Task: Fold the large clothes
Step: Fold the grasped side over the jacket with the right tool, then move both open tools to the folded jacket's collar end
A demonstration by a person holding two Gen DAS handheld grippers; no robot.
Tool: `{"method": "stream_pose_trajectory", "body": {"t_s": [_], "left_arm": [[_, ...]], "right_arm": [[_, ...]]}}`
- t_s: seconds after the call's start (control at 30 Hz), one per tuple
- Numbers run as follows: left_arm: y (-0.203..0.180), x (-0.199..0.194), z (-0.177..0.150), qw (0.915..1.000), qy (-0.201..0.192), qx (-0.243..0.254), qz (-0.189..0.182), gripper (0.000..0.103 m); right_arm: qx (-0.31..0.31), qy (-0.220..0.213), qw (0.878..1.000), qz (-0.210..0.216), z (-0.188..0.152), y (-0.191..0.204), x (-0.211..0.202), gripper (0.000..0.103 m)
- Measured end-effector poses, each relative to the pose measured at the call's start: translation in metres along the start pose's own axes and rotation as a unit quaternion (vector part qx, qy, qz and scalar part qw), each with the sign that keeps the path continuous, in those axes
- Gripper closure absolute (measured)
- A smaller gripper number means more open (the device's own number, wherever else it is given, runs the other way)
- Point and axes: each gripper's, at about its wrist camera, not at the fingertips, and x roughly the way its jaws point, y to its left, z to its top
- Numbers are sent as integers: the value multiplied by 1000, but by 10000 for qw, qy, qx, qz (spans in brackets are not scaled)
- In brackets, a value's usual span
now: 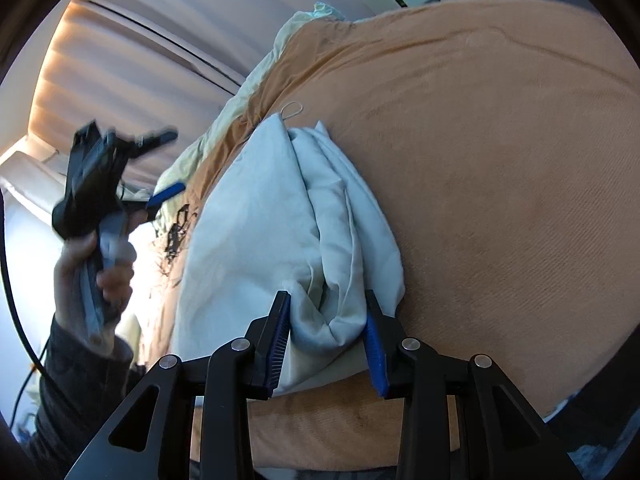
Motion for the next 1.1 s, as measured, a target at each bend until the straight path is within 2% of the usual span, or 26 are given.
{"method": "stream_pose_trajectory", "body": {"t_s": [0.03, 0.1, 0.13, 0.23, 0.37, 0.53, 0.63, 0.7, 0.73, 0.77, 0.87, 1.0, 1.1], "left_arm": [[6, -5, -7, 10000, -10, 0, 67, 0], [19, -15, -20, 9997, -55, -50, 230, 1], [26, -20, -26, 9995, -75, -80, 282, 1], [46, -34, -47, 9988, -82, -221, 440, 3], [77, -52, -80, 9964, -17, -540, 653, 11], [98, -70, -115, 9924, -80, -887, 849, 11], [110, -74, -139, 9903, 2, -1139, 791, 12], [115, -70, -156, 9891, 159, -1245, 765, 12], [116, -68, -164, 9882, 249, -1300, 776, 18], [116, -65, -169, 9876, 307, -1356, 733, 30], [113, -58, -184, 9860, 464, -1556, 380, 49], [99, -59, -188, 9877, 421, -1496, 179, 57], [89, -62, -188, 9893, 388, -1402, 73, 58]], "right_arm": [[-52, -19, 10000, -39, 1, 2, -2, 63], [-204, -64, 9997, -141, 6, 8, -4, 44], [-285, -81, 9994, -198, 10, 10, -5, 42], [-497, 5, 9981, -355, 19, 17, 0, 40], [-734, 111, 9956, -579, 31, 25, 8, 40], [-879, 372, 9923, -793, 37, 30, 16, 40], [-908, 483, 9900, -965, 33, 27, 15, 52], [-950, 607, 9894, -917, 29, 28, 16, 74], [-1006, 630, 9882, -970, 27, 29, 17, 78], [-1099, 650, 9867, -1010, 25, 30, 19, 94], [-1162, 453, 9843, -1249, 26, 30, 14, 99], [-968, 246, 9887, -1120, 31, 22, -1, 100], [-1021, 238, 9852, -1356, 29, 21, 1, 100]]}}
